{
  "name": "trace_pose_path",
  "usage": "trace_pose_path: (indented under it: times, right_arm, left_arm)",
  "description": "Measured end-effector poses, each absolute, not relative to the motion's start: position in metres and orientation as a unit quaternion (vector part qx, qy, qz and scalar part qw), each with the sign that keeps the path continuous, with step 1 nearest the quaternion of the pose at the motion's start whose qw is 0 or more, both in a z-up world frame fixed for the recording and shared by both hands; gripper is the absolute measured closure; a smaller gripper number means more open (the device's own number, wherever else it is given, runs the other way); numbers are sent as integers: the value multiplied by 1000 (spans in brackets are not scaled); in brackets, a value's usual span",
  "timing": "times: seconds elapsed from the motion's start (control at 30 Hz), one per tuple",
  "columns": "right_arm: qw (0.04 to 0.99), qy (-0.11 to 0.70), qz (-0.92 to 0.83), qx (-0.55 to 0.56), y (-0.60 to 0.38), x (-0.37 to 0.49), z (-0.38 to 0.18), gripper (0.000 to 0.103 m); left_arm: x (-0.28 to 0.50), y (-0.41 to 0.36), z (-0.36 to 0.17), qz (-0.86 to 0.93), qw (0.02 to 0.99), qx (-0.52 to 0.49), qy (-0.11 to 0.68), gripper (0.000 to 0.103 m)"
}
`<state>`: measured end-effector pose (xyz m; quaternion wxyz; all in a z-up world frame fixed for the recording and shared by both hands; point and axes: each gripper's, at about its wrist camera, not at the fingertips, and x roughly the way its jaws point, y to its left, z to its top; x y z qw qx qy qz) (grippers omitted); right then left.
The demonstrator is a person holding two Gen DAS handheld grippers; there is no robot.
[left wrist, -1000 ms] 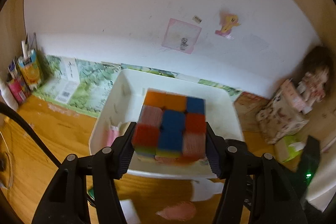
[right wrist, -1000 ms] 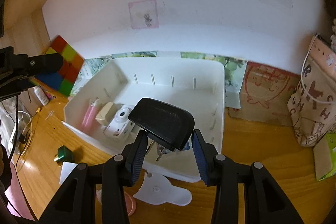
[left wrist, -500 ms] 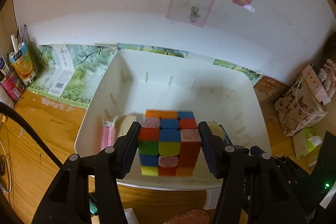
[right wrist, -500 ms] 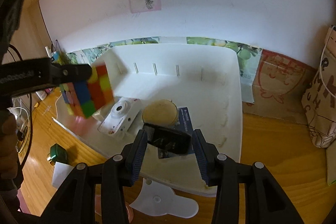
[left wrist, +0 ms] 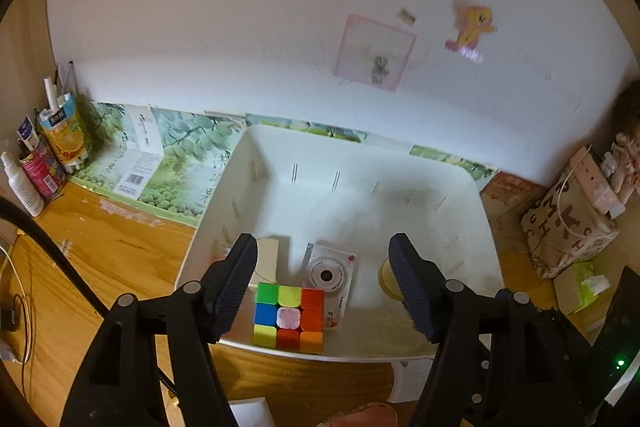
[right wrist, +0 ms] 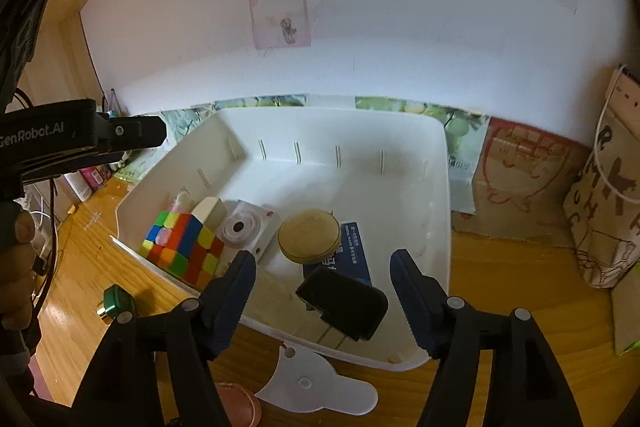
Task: Organize rigid objects
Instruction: 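Lower the Rubik's cube into the bin and open the left tool while the right tool releases the charger, then withdraw both tools from the bin toward the remaining objects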
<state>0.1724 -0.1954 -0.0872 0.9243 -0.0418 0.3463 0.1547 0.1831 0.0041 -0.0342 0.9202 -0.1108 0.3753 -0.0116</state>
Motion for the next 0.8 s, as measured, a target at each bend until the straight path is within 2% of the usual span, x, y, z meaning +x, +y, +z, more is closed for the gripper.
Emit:
trace_pose_path:
  times: [0.2,0.47,0.8]
  right_arm:
    - [935,316,154,-46,-195,155,-67,23]
    - [947,283,148,-42,-200,127,-43,22]
    - [947,289,141,-10,-218,105,-36,22]
  left_arm:
    - [156,9,-10,-6,934,-114,338,26]
    - [110,21,10,22,943,-125,307,25]
    - [42,37,14,71,944,-128,297,25]
